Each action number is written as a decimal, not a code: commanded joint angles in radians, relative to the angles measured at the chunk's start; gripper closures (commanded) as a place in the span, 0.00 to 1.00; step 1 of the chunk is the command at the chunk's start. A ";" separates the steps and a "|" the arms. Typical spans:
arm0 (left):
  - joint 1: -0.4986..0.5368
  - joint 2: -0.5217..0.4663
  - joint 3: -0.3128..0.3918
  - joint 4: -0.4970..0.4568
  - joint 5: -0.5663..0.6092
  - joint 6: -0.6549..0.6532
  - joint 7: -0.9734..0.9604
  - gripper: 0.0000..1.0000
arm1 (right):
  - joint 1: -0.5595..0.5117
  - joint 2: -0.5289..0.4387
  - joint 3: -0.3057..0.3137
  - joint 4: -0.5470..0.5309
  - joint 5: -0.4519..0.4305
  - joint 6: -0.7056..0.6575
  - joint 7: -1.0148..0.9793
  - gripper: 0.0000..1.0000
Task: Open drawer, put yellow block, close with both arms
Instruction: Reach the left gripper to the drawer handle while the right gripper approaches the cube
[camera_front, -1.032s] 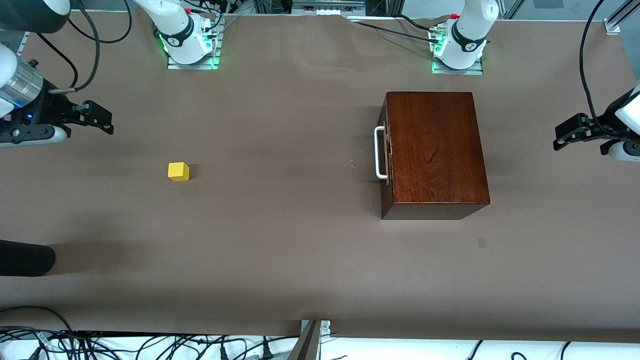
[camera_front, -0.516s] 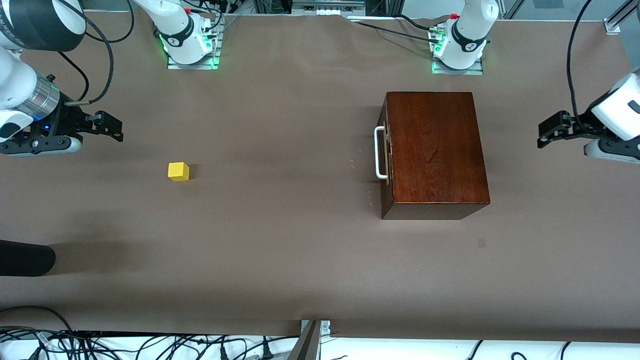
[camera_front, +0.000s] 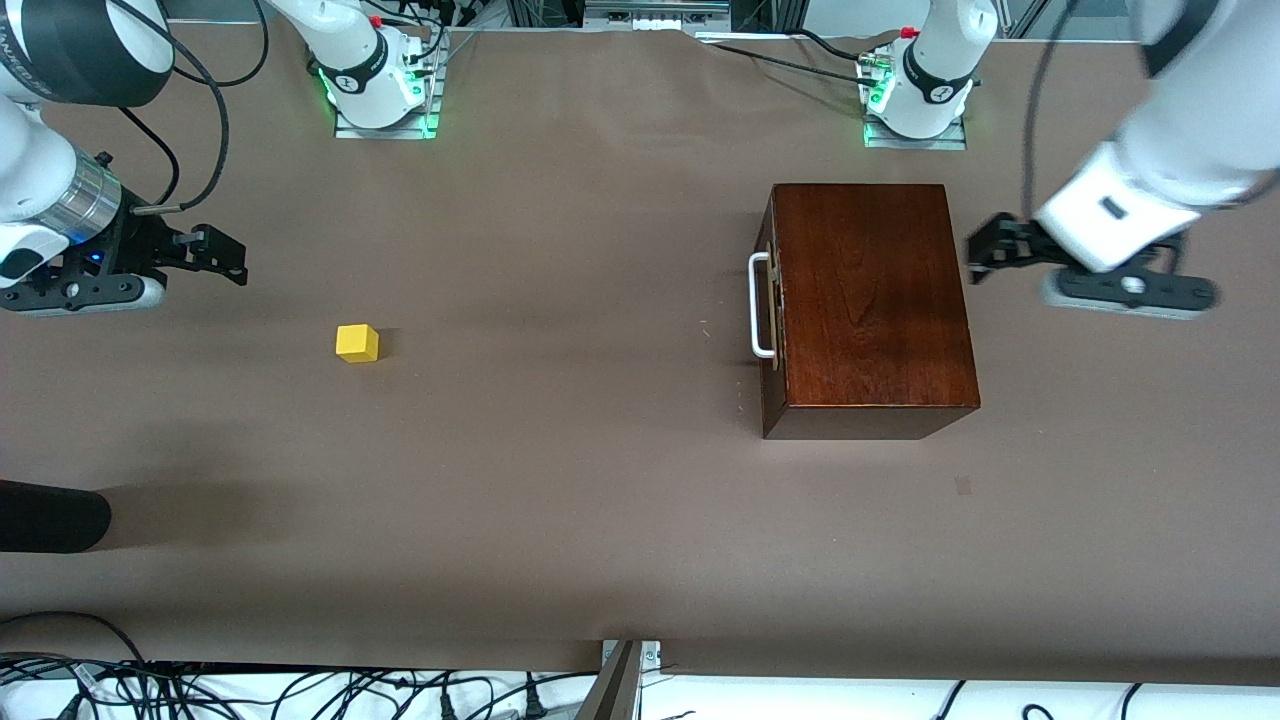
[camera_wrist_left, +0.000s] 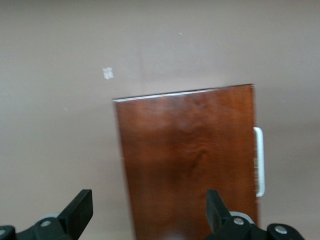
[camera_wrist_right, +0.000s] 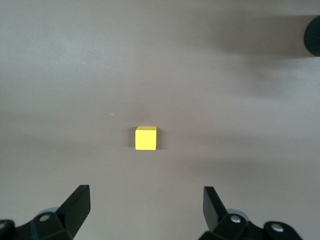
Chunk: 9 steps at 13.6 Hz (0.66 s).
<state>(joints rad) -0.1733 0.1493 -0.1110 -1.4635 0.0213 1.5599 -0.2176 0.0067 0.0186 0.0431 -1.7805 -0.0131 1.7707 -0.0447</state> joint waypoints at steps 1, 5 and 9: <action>-0.090 0.050 -0.015 0.006 0.022 0.025 -0.178 0.00 | 0.001 -0.009 0.001 -0.011 -0.011 0.013 0.011 0.00; -0.155 0.130 -0.098 -0.003 0.032 0.095 -0.370 0.00 | 0.001 0.010 0.001 -0.011 -0.011 0.027 0.011 0.00; -0.228 0.197 -0.151 -0.069 0.130 0.201 -0.541 0.00 | 0.001 0.030 0.001 -0.013 -0.011 0.038 0.011 0.00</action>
<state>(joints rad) -0.3776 0.3316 -0.2329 -1.4942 0.0813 1.7134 -0.6769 0.0067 0.0491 0.0431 -1.7821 -0.0131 1.7915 -0.0447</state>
